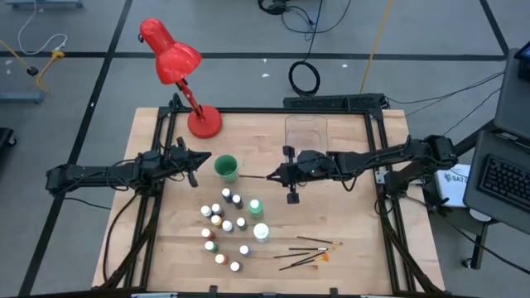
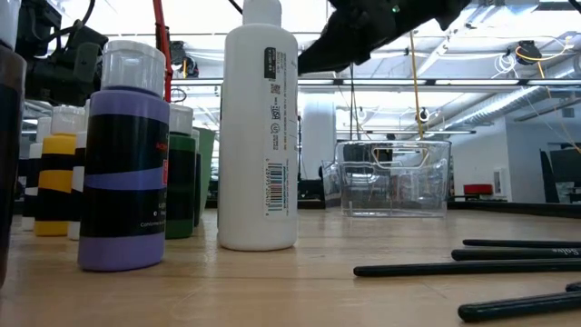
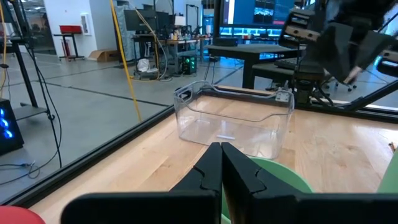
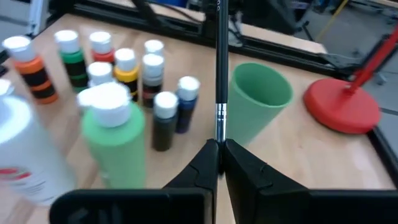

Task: Pick & Place Paint Supplies
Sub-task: Put the silver paintbrush into the green cup

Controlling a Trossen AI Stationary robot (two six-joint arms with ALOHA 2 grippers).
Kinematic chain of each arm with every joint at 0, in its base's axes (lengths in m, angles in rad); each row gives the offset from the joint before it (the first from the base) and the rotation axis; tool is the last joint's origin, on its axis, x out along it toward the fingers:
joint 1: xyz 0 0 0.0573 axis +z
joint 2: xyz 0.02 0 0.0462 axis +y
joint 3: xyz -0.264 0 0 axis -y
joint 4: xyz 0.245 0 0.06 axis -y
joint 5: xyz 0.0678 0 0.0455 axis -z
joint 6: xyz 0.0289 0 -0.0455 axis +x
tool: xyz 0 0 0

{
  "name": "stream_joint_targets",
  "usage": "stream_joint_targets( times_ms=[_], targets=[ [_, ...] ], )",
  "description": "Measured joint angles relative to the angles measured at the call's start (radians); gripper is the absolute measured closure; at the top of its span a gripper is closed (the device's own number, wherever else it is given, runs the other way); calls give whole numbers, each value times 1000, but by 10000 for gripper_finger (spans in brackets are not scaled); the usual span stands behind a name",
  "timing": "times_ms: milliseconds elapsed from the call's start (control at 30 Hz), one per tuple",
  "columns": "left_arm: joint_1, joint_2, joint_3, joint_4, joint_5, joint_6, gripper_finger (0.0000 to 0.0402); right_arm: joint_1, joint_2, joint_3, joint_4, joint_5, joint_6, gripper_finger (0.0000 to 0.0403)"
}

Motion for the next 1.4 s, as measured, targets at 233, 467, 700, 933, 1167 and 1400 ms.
stream_joint_targets(
  times_ms=[233, 467, 700, 933, 1167, 1400],
  targets=[
    [0, 0, 0, 106, 0, -98, 398, 28, 0, -11, 1, -1, -4, 390],
    [0, 1, -1, 240, 77, -187, 398, 61, 0, -11, 12, 0, -1, 390],
    [-16, 87, 15, 393, 336, 71, 398, 69, 0, -11, 116, 0, -2, 390],
    [-64, 332, 204, 335, 441, 142, 398, 55, 19, -12, 250, -1, -6, 390],
    [-123, 634, 425, 340, 611, 215, 373, 48, 38, -13, 266, -1, -13, 390],
    [-153, 828, 597, 339, 661, 233, 256, 68, 36, -12, 263, 2, -62, 390]
  ],
)
